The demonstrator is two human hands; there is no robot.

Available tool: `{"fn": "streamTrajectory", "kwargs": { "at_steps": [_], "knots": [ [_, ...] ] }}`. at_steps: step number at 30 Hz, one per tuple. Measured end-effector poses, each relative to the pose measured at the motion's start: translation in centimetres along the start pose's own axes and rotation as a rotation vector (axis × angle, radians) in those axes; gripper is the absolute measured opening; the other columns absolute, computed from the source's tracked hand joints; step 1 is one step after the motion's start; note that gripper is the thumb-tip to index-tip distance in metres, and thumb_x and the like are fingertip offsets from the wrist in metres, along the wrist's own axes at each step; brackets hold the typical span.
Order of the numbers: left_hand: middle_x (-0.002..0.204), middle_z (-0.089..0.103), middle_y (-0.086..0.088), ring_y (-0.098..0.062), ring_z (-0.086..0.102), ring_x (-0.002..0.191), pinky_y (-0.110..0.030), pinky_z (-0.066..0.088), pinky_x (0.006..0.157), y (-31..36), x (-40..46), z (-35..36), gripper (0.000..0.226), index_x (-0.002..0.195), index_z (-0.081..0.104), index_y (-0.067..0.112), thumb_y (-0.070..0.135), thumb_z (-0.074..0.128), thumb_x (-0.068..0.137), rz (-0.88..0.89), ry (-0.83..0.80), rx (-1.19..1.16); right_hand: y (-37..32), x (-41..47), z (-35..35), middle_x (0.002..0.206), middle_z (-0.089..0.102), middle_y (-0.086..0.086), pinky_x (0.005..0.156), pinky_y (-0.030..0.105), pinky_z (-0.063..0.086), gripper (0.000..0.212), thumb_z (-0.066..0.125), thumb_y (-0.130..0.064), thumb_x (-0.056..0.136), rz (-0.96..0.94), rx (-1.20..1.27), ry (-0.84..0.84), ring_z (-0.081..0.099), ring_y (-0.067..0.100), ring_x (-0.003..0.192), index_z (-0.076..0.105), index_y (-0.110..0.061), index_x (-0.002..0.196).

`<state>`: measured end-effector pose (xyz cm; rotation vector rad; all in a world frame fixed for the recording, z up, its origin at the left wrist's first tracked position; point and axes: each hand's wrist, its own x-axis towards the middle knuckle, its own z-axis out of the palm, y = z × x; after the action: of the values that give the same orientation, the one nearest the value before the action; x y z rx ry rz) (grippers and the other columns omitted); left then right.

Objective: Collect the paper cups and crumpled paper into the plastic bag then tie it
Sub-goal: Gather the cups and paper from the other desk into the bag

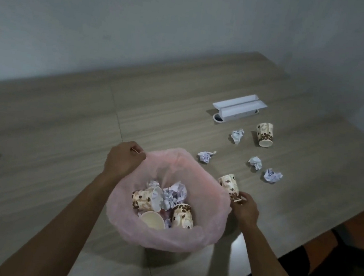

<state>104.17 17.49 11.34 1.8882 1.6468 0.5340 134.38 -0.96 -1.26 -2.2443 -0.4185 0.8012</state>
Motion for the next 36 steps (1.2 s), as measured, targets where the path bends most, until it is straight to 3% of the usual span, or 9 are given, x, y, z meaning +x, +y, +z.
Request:
{"fn": "streamTrajectory", "kwargs": {
  "at_steps": [5, 9, 14, 18, 20, 25, 27, 30, 36],
  "knots": [
    [0.077, 0.067, 0.005, -0.013, 0.060, 0.078, -0.022, 0.039, 0.070, 1.8, 0.9, 0.4, 0.005, 0.084, 0.072, 0.021, 0.022, 0.068, 0.081, 0.006, 0.129, -0.038, -4.8, 0.5, -1.3, 0.115, 0.069, 0.004, 0.087, 0.036, 0.053, 0.054, 0.083, -0.040, 0.070, -0.032, 0.340, -0.009, 0.064, 0.019, 0.099, 0.065, -0.025, 0.119],
    [0.077, 0.067, 0.007, -0.009, 0.060, 0.074, -0.015, 0.040, 0.065, 3.0, 1.7, 1.3, 0.004, 0.082, 0.070, 0.022, 0.018, 0.068, 0.081, 0.024, 0.168, -0.112, -10.9, -0.9, -2.9, 0.106, 0.072, -0.005, 0.084, 0.040, 0.058, 0.051, 0.083, -0.045, 0.068, -0.277, 0.488, -0.102, 0.069, 0.010, 0.096, 0.064, -0.035, 0.114],
    [0.077, 0.068, 0.007, -0.003, 0.060, 0.072, -0.017, 0.044, 0.069, 3.8, 2.9, 2.2, 0.005, 0.082, 0.073, 0.020, 0.016, 0.070, 0.080, -0.001, 0.144, -0.175, -15.6, -5.3, -4.3, 0.092, 0.069, -0.024, 0.064, 0.008, 0.046, 0.050, 0.089, -0.036, 0.064, -0.690, 0.194, -0.307, 0.062, -0.011, 0.078, 0.067, -0.038, 0.108],
    [0.074, 0.068, 0.011, 0.003, 0.058, 0.068, -0.012, 0.042, 0.065, 3.8, 3.9, 2.5, 0.007, 0.080, 0.072, 0.022, 0.015, 0.072, 0.081, -0.055, 0.125, -0.226, -15.2, -6.6, -3.1, 0.110, 0.065, -0.024, 0.076, 0.017, 0.044, 0.073, 0.078, -0.069, 0.052, -0.893, -0.333, -0.400, 0.053, -0.008, 0.091, 0.063, -0.042, 0.118],
    [0.075, 0.069, 0.010, 0.000, 0.059, 0.068, -0.013, 0.043, 0.066, 3.8, 4.2, 2.8, 0.008, 0.079, 0.073, 0.022, 0.014, 0.072, 0.081, -0.061, 0.126, -0.238, -14.7, -6.1, -2.6, 0.113, 0.064, -0.020, 0.075, 0.018, 0.044, 0.079, 0.076, -0.074, 0.050, -0.877, -0.337, -0.505, 0.054, -0.005, 0.083, 0.064, -0.040, 0.120],
    [0.074, 0.068, 0.010, 0.012, 0.057, 0.061, -0.004, 0.041, 0.062, 3.8, 4.6, 3.5, 0.008, 0.081, 0.074, 0.018, 0.011, 0.071, 0.081, -0.041, 0.099, -0.211, -15.3, -1.9, -1.0, 0.080, 0.072, -0.013, 0.061, 0.014, 0.047, 0.016, 0.080, -0.027, 0.076, -0.702, 0.157, -0.315, 0.058, 0.004, 0.059, 0.074, -0.029, 0.091],
    [0.074, 0.068, 0.010, 0.013, 0.056, 0.060, -0.003, 0.040, 0.061, 3.6, 5.0, 3.6, 0.008, 0.081, 0.073, 0.018, 0.011, 0.071, 0.081, -0.025, 0.082, -0.193, -14.9, 1.3, 1.0, 0.081, 0.072, -0.010, 0.071, 0.022, 0.052, 0.009, 0.076, -0.024, 0.080, -0.583, 0.177, -0.217, 0.064, 0.006, 0.070, 0.074, -0.025, 0.088],
    [0.074, 0.068, 0.014, 0.012, 0.057, 0.062, -0.004, 0.041, 0.061, 3.6, 5.6, 3.6, 0.009, 0.079, 0.073, 0.021, 0.013, 0.072, 0.081, -0.010, 0.069, -0.182, -13.2, 6.7, 4.3, 0.107, 0.071, 0.005, 0.084, 0.024, 0.047, 0.029, 0.076, -0.021, 0.078, -0.507, -0.026, -0.227, 0.066, 0.020, 0.096, 0.072, -0.021, 0.106],
    [0.076, 0.068, 0.015, 0.006, 0.058, 0.066, -0.010, 0.043, 0.066, 3.2, 6.8, 3.6, 0.008, 0.079, 0.072, 0.024, 0.017, 0.071, 0.081, 0.009, 0.040, -0.159, -10.3, 13.7, 9.0, 0.147, 0.046, 0.012, 0.110, 0.037, 0.033, 0.053, 0.071, -0.031, 0.084, -0.553, -0.439, -0.344, 0.037, 0.029, 0.139, 0.056, -0.031, 0.134]
  ]
}}
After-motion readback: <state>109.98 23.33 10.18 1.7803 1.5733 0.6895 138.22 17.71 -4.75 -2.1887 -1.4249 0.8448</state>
